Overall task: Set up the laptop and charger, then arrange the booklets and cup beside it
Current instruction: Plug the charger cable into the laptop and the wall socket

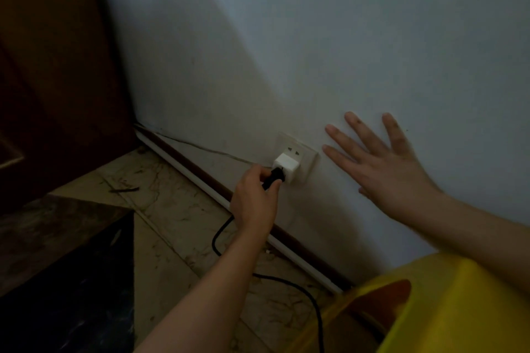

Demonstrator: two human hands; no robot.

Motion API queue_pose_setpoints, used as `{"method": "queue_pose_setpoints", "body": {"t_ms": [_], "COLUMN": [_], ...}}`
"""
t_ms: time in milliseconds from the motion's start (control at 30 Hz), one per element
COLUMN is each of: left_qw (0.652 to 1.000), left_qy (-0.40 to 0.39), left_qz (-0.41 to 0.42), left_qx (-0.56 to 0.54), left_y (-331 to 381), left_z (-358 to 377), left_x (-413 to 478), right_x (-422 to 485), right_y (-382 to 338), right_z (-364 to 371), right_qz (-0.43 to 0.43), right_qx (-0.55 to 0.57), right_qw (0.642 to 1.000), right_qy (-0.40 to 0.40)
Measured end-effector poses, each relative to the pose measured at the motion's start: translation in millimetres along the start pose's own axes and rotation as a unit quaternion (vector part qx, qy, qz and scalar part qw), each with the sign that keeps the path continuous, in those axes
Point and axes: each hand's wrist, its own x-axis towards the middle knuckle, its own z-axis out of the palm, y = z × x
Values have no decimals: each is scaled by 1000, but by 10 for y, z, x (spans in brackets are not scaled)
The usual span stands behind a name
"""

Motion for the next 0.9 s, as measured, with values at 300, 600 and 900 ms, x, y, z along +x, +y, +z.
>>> {"method": "queue_pose_setpoints", "body": {"t_ms": [300, 600, 900], "left_qw": [1000, 999, 1000], "left_qy": [0, -40, -3], "left_qz": [10, 18, -13], "left_qx": [12, 18, -12], "left_y": [23, 34, 66], "left_z": [9, -79, -105], "left_x": [-5, 40, 67], "right_x": [26, 3, 1], "right_y": [13, 42, 49], "right_z": [-2, -2, 10], "right_qz": [-13, -21, -12], "right_qx": [5, 3, -8], "right_qw": [999, 999, 1000], "right_qy": [46, 39, -14]}}
